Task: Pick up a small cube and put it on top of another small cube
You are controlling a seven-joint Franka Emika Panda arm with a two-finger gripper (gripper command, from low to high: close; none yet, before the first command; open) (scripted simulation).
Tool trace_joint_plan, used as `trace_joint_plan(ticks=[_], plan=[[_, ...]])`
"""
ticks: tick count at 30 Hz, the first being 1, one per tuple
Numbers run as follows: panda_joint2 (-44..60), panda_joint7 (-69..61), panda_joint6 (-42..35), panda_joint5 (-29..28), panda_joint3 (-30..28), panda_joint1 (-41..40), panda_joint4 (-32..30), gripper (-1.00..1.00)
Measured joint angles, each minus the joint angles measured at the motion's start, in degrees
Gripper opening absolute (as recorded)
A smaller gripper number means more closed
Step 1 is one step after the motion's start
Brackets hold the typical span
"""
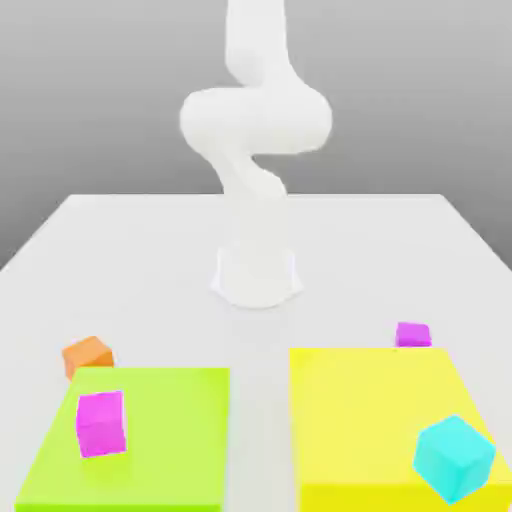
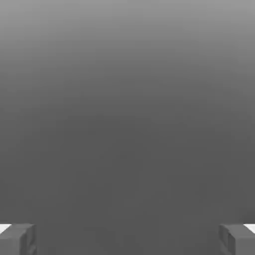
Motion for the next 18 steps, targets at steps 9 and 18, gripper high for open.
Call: trace_joint_plan(ticks=[9, 18], plan=[[11.66, 22.89, 7.82, -0.06, 1.88, -13.13, -7.73, 0.00], [23.13, 45.96, 15.44, -1.00, 2.25, -24.59, -15.30, 0.00]])
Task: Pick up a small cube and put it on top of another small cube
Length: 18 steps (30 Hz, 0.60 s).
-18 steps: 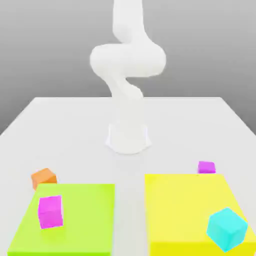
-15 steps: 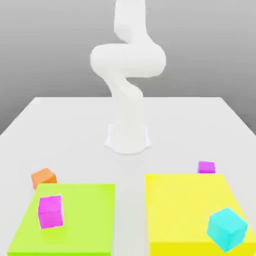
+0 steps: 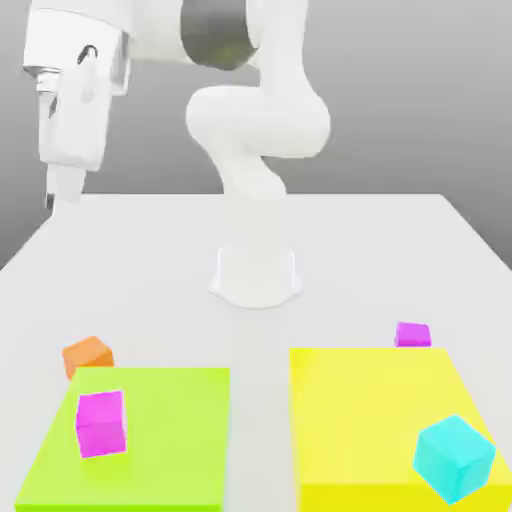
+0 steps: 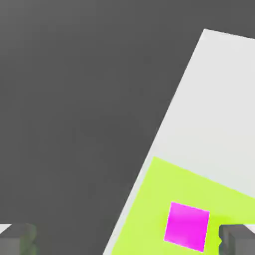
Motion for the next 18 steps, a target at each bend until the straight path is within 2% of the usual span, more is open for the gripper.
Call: trace_joint_plan(ticks=[14, 18], plan=[[17.77, 34.58, 11.95, 0.38, -3.35, -14.62, -11.80, 0.00], [24.82, 37.60, 17.50, 1.51, -3.15, -15.88, -12.19, 0.00]])
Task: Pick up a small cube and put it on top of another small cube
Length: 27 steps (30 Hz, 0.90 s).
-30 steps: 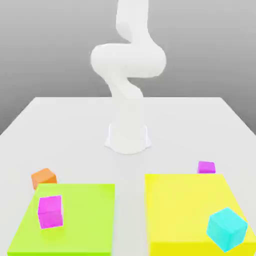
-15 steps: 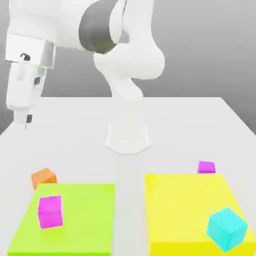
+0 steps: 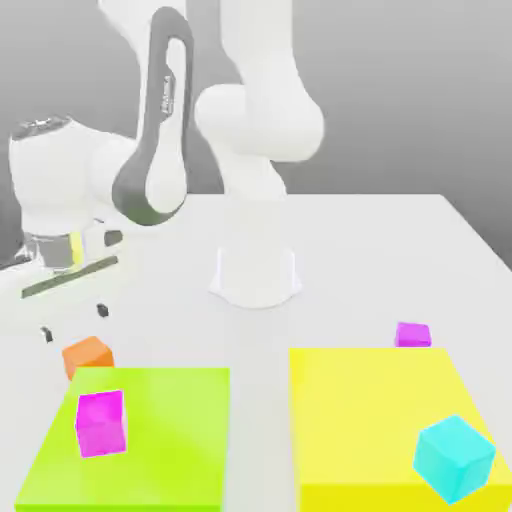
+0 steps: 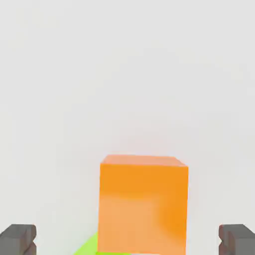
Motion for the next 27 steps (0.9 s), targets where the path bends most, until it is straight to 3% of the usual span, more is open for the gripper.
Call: trace_joint_plan(ticks=[4, 5, 12, 19, 27], plan=[[8.21, 0.06, 6.80, 0.25, 0.23, -0.05, 1.28, 0.00], [9.52, 0.02, 7.90, 0.27, 0.26, -0.08, 1.50, -1.00], [9.48, 0.01, 8.00, 0.29, 0.30, -0.12, 1.49, -1.00], [-3.43, 0.17, -3.00, -0.23, 0.18, 0.30, -0.45, -1.00], [-6.83, -13.40, -19.90, 0.13, 7.81, 8.22, 13.16, -1.00]])
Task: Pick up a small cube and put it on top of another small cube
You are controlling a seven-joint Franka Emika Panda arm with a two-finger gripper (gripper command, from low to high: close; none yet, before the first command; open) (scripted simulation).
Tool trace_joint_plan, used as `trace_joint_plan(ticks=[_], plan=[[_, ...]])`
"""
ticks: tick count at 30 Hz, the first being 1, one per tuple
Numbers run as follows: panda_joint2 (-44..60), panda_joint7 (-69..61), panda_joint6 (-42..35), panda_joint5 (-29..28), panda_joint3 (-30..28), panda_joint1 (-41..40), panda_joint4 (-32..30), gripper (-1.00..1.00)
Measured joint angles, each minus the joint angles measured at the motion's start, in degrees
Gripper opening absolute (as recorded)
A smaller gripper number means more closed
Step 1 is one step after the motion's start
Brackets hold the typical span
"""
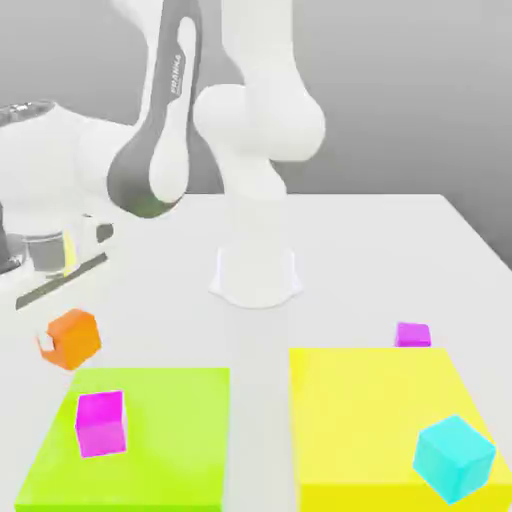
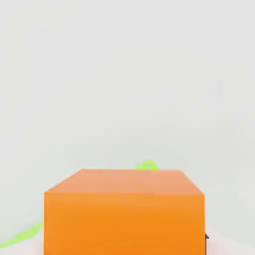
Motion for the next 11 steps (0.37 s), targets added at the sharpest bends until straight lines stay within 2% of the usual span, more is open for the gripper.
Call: trace_joint_plan(ticks=[3, 7, 8, 11], plan=[[-0.16, -5.03, -5.45, -0.06, 1.46, 4.12, 5.23, -1.00], [5.72, -5.19, -0.04, -1.70, 0.36, 5.47, 5.59, -1.00], [7.12, -5.02, 1.57, -1.99, 0.22, 5.40, 5.38, 1.00], [7.12, -5.02, 1.57, -1.99, 0.22, 5.40, 5.38, 1.00]])
